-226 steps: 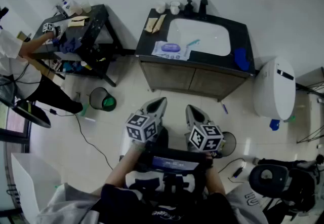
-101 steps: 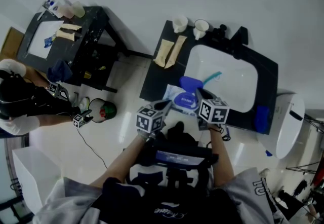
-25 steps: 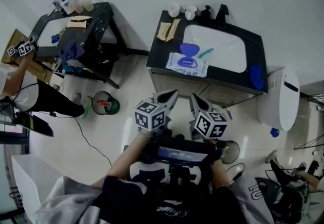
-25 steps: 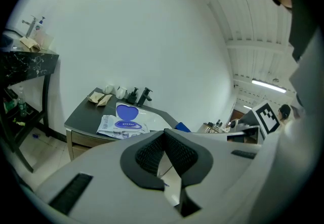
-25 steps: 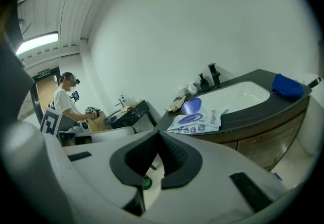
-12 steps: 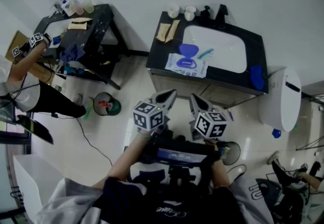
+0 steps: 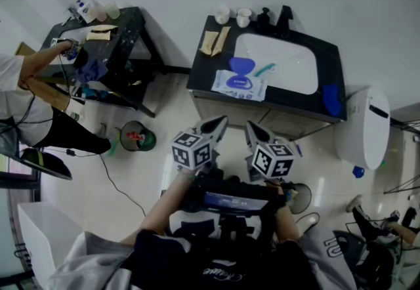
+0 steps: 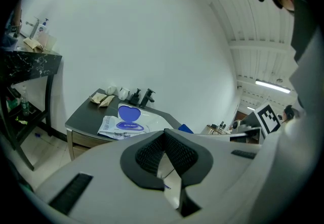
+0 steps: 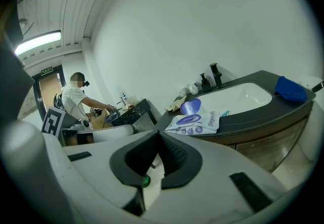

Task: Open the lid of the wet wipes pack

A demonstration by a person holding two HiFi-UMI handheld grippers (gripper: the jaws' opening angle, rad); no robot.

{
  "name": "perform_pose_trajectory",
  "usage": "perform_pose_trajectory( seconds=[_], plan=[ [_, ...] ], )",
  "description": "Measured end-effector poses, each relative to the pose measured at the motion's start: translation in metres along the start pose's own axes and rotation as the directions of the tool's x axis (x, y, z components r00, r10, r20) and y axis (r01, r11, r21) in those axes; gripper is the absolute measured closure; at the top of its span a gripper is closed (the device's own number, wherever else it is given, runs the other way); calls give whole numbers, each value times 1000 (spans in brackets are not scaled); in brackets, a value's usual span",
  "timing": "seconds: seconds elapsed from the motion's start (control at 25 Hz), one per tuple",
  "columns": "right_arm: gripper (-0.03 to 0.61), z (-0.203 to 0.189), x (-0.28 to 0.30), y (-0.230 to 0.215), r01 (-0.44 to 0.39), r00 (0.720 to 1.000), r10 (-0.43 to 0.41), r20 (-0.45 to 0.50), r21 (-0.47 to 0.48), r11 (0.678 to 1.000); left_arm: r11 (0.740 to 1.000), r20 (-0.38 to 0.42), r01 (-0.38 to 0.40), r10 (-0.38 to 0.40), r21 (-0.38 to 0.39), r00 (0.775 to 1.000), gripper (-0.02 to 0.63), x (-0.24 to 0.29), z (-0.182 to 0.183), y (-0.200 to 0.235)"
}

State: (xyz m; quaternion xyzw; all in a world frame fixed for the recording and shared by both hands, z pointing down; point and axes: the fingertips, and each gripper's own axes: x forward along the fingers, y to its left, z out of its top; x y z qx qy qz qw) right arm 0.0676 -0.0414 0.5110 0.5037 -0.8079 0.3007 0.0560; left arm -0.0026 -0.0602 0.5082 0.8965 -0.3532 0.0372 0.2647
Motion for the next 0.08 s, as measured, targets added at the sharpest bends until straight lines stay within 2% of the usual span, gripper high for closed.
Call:
perform_pose_trajectory(
  seconds=[0.08],
  plan=[
    [568,1,0,-1,0,1000,0,-4,-2,1000,1000,-3,0,0,-3,1000,607,2,0,-1]
  ],
)
